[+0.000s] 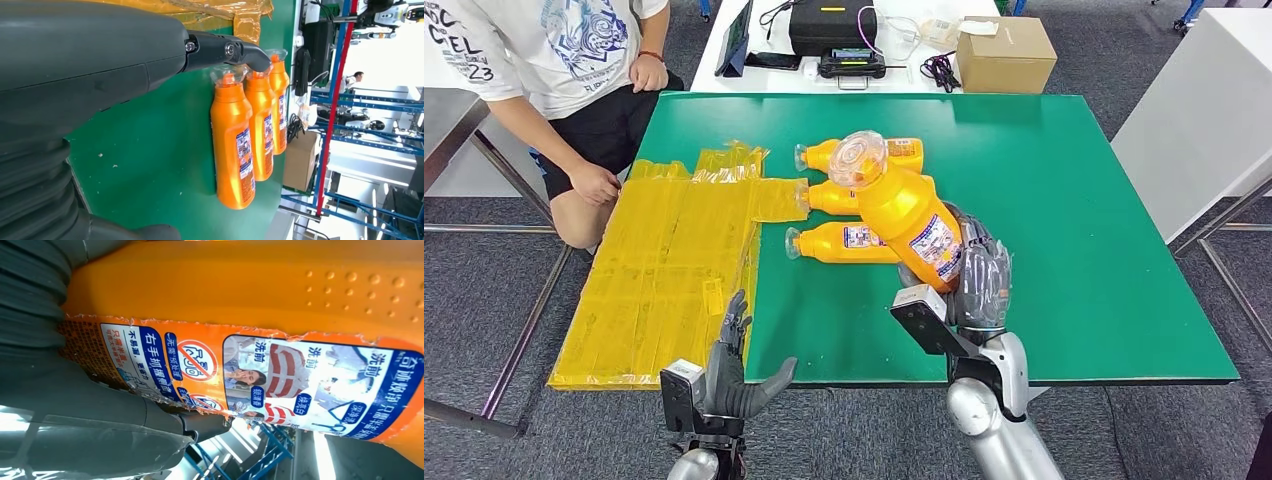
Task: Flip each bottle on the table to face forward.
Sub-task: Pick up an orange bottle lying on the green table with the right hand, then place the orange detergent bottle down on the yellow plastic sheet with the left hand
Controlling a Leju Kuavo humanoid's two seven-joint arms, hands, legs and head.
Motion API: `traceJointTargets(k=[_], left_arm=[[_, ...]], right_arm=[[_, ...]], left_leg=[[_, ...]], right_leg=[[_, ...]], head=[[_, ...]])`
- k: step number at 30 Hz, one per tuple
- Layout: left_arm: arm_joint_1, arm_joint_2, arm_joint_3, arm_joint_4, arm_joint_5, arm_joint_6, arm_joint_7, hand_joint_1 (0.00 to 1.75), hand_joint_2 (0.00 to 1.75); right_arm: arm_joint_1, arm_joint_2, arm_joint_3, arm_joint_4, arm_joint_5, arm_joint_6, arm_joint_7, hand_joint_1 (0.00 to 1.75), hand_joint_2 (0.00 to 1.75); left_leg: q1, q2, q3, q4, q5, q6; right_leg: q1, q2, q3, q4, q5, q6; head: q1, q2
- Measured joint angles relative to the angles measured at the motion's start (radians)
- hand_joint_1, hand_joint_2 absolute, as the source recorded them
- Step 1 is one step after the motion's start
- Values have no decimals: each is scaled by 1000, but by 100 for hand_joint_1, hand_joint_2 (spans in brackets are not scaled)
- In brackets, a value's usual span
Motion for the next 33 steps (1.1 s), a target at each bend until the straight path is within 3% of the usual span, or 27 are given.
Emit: traceJointTargets(k=[4,13,22,33], left_arm=[[0,0,-5,-3,66,-66,13,0,175],[-17,12,-50,-44,277,-324,107,0,175],[-31,21,-88,-41,330,-395,143,0,175],[-38,29,-109,-16,343,-398,153,0,175]], right_arm=[[6,9,-10,-1,-35,6,-31,175,175],[52,88,-14,187,-151,49,-234,175,175],[63,174,36,383,-138,68,-275,175,175],[40,202,80,482,-141,70,-274,175,175]], left_leg=[[0,0,0,0,0,0],[1,0,0,0,0,0],[1,0,-1,0,0,0],[1,0,-2,0,0,0]], right_leg=[[0,0,0,0,0,0],[1,0,0,0,0,0],[0,0,-1,0,0,0],[0,0,-2,0,0,0]], head=[[0,0],[0,0],[0,0],[0,0]])
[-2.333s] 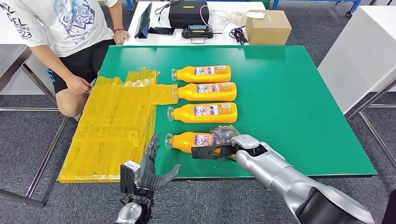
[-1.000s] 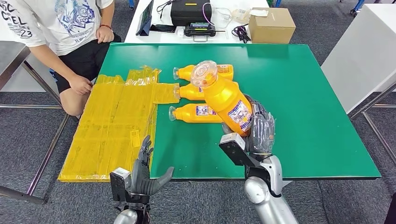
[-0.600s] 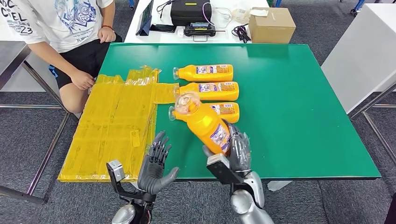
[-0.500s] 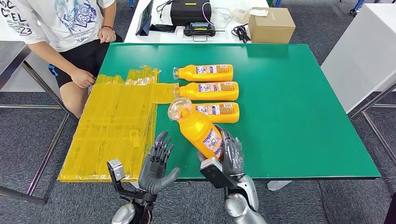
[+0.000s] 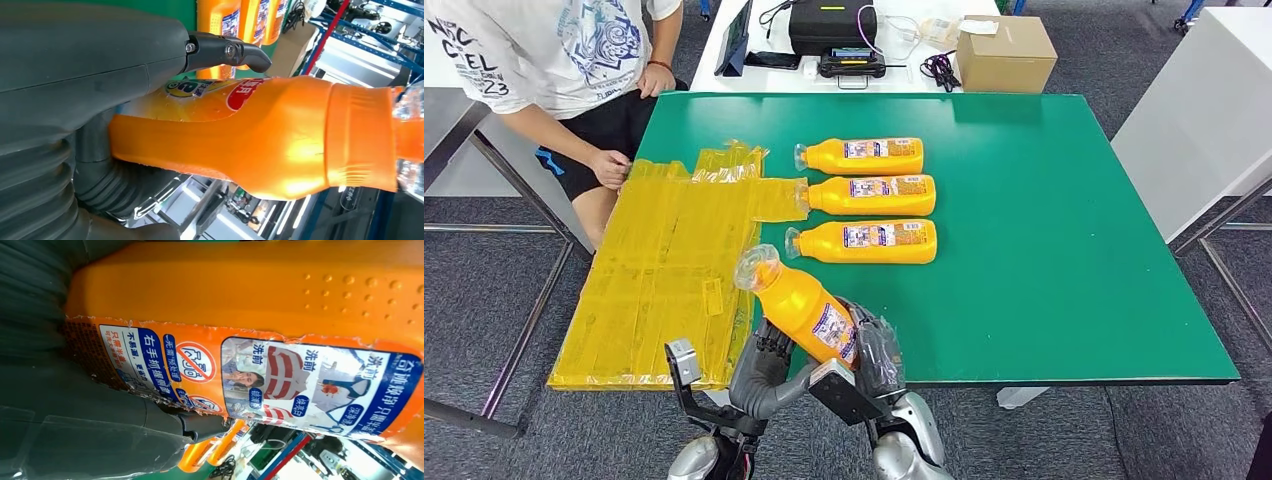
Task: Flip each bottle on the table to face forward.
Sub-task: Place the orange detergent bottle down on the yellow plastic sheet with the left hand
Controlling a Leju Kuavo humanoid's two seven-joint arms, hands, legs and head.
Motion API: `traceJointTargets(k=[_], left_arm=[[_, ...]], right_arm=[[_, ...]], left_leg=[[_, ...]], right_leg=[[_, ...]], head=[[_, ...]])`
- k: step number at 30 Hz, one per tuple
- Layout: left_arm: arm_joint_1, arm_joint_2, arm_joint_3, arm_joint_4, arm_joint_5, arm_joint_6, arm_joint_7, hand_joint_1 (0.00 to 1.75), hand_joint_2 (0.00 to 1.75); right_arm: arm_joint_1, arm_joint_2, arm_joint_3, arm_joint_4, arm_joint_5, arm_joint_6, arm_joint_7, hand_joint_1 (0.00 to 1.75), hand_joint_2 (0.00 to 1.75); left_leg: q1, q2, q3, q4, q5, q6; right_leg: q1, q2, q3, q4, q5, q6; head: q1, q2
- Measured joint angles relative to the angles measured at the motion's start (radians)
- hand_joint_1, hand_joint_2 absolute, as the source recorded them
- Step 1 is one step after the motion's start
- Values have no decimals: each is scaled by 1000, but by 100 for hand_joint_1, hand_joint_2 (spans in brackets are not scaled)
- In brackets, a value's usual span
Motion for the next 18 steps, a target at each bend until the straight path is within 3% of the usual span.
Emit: traceJointTargets(k=[18], left_arm=[[-7,6,30,42,-30,61,-21,0,175]], right_arm=[[-69,17,142,162,49,115,41,175,175]], left_leg=[[0,0,-1,0,0,0]], right_leg=[[0,0,-1,0,0,0]], head=[[0,0]])
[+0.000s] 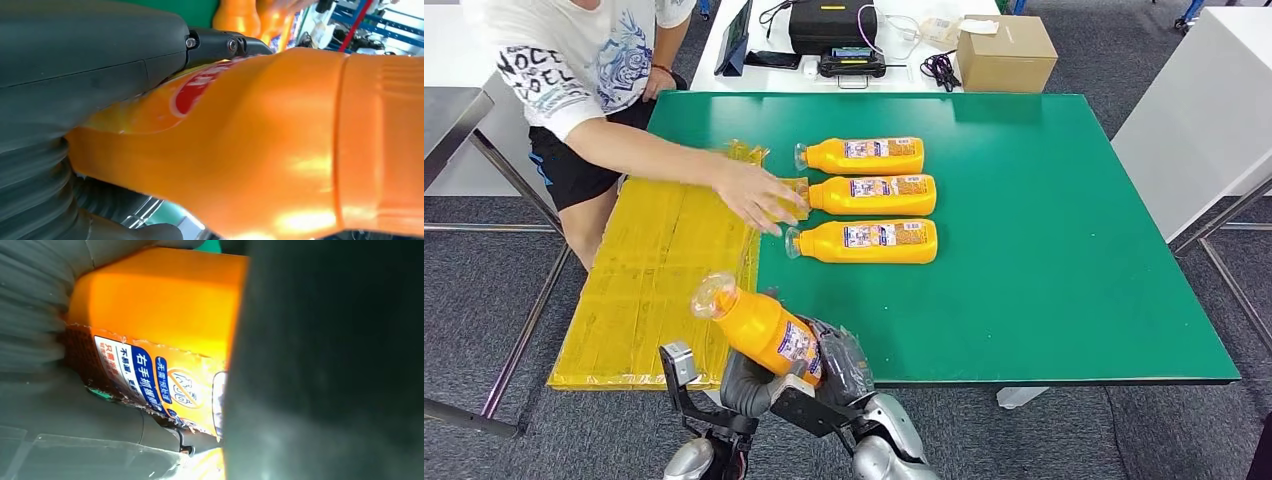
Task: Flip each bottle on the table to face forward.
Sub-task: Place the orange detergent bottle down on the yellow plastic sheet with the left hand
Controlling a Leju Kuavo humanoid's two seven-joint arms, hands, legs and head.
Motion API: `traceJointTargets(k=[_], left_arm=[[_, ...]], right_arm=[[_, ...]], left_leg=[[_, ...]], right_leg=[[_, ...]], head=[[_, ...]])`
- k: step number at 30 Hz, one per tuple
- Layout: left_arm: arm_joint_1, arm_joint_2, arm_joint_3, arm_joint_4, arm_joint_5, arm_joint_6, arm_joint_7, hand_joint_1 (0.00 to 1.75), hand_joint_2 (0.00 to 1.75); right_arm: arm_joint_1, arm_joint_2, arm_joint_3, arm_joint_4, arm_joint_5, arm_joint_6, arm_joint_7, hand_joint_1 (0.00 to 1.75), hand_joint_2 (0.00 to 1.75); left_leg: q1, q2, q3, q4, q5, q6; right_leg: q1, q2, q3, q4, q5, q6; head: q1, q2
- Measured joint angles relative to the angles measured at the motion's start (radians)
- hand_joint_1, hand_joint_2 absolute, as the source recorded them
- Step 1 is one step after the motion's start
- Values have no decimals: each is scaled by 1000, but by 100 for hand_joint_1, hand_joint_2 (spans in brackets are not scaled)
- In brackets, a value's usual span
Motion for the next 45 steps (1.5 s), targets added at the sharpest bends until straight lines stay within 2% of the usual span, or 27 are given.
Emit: traceJointTargets(k=[5,9,19,20,22,23,24,26,29,37,45], left_arm=[[-3,1,21,15,6,0,-8,2,175],[-4,1,27,17,9,-6,-13,173,175],[0,2,32,17,6,-38,-21,175,175],[0,2,33,17,5,-38,-21,175,175],[0,2,33,15,5,-39,-22,175,175],[0,2,33,13,4,-40,-22,175,175],[0,2,33,9,4,-40,-23,175,175],[1,2,33,-2,3,-39,-24,175,175],[5,1,34,-35,-8,-14,-33,175,175],[-3,0,43,-167,-131,160,-105,175,175],[-30,2,67,-232,-287,345,-165,175,175]], right_arm=[[-17,-1,36,41,4,41,-8,175,175],[-30,-2,52,60,-1,44,-9,175,175],[-32,-6,47,55,-10,35,-5,172,175],[-31,-6,46,54,-9,34,-5,144,175],[-28,-6,46,51,-7,27,-2,57,175],[-27,-6,45,49,-5,20,0,16,131],[-25,-6,45,46,-2,11,4,0,87],[-22,-6,45,40,4,-8,14,0,0],[-14,-3,41,12,5,-46,31,0,0],[53,-3,0,-186,-24,-102,62,0,0],[110,-4,-21,-372,-35,-149,34,0,0]], left_leg=[[0,1,0,0,0,0],[0,1,0,0,0,0],[0,1,0,0,0,0],[0,1,0,0,0,0],[0,1,0,0,0,0],[0,1,0,0,0,0],[0,1,0,0,0,0],[0,1,0,0,0,0],[0,1,0,0,0,0],[0,1,0,0,0,0],[0,1,-1,0,0,0]], right_leg=[[0,0,-1,0,0,0],[0,0,0,0,0,0],[0,0,0,0,0,0],[0,0,0,0,0,0],[0,0,0,0,0,0],[0,0,-1,0,0,0],[0,0,-1,0,0,0],[0,0,-1,0,0,0],[0,0,-1,0,0,0],[0,0,-1,0,0,0],[0,0,-1,0,0,0]], head=[[0,0],[0,0],[0,0],[0,0],[0,0],[0,0],[0,0],[0,0],[0,0],[0,0],[0,0]])
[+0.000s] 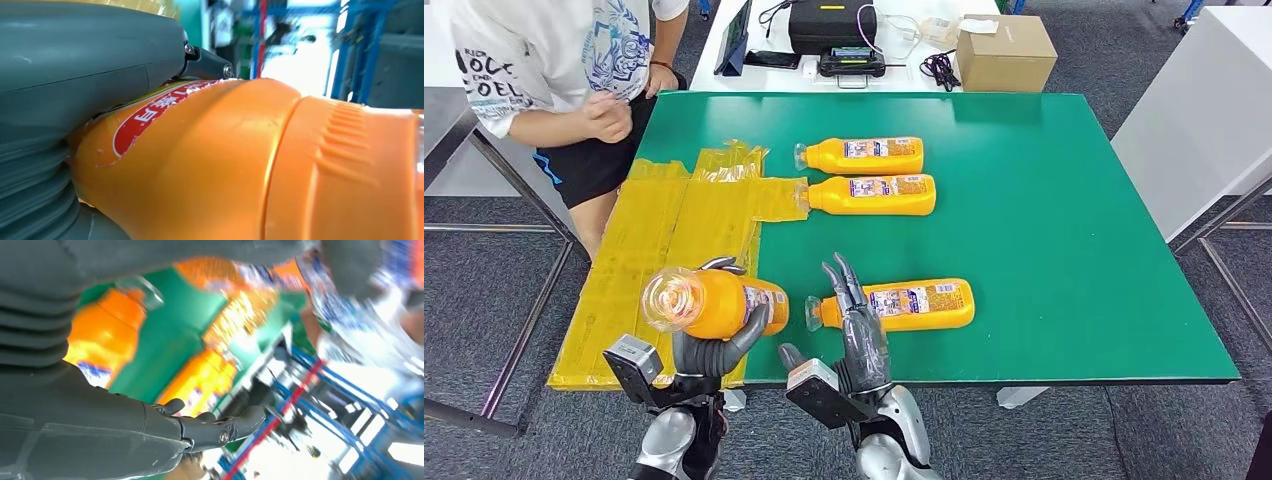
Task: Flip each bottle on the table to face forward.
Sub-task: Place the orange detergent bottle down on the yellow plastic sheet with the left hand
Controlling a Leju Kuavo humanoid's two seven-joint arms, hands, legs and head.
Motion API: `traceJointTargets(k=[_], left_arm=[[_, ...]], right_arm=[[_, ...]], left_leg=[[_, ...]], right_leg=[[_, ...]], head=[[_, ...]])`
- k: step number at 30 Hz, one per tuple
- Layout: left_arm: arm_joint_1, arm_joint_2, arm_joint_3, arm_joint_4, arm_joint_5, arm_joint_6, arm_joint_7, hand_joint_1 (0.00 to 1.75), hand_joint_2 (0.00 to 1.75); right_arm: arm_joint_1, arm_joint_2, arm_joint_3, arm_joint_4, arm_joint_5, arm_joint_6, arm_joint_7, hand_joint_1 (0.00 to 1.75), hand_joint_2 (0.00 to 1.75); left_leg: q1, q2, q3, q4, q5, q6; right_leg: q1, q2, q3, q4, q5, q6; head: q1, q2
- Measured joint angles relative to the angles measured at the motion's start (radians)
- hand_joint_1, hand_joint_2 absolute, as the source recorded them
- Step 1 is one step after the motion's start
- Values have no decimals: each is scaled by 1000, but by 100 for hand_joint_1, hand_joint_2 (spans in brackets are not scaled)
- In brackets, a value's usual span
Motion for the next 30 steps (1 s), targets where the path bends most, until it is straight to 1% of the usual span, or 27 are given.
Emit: traceJointTargets(k=[5,7,9,12,15,17,19,22,27,29,30], left_arm=[[-20,4,12,-4,-24,28,-9,175,175],[-24,6,15,-4,-50,57,-16,175,175],[-37,9,19,2,-136,142,-29,175,175],[-99,25,35,64,-351,311,-29,175,175],[-190,56,62,197,-561,426,7,175,175],[-247,78,82,293,-667,470,27,175,175],[-283,95,97,362,-704,485,31,175,175],[-316,109,107,430,-709,490,32,175,175],[-340,121,115,488,-716,493,34,175,175],[-345,123,124,501,-776,493,66,175,175],[-350,125,131,511,-837,493,98,175,175]], right_arm=[[19,-2,-2,-74,-1,-7,-3,0,0],[23,-3,-4,-91,-5,-9,-9,0,0],[25,-4,-5,-108,-16,-12,-20,0,0],[17,-5,-1,-139,-34,-1,-26,0,0],[3,-6,4,-155,-51,25,-23,0,0],[-5,-7,6,-161,-59,36,-22,0,0],[-10,-8,9,-164,-61,40,-22,0,0],[-14,-8,10,-167,-62,41,-22,0,0],[-18,-8,11,-170,-62,42,-22,0,0],[-18,-8,11,-170,-66,45,-22,0,0],[-18,-8,11,-170,-70,47,-22,0,0]], left_leg=[[0,0,0,0,0,0],[0,0,0,0,0,0],[0,0,0,0,0,0],[0,-1,0,0,1,0],[0,0,0,0,2,-1],[0,0,0,0,3,-1],[0,0,0,0,3,-1],[0,0,0,0,3,-1],[0,0,-1,0,3,-1],[0,0,-1,0,2,-1],[0,-1,-1,0,2,-1]], right_leg=[[0,0,0,0,0,0],[0,0,0,0,0,0],[0,0,0,0,0,0],[0,0,0,0,0,0],[0,0,0,0,1,0],[0,0,0,1,1,-1],[0,0,0,1,1,-1],[0,0,0,1,1,-1],[0,0,0,1,1,-1],[0,0,0,1,1,-1],[0,0,0,1,1,-1]], head=[[0,0],[0,0],[0,0],[0,0],[0,0],[0,0],[0,0],[0,0],[0,0],[0,0],[0,0]])
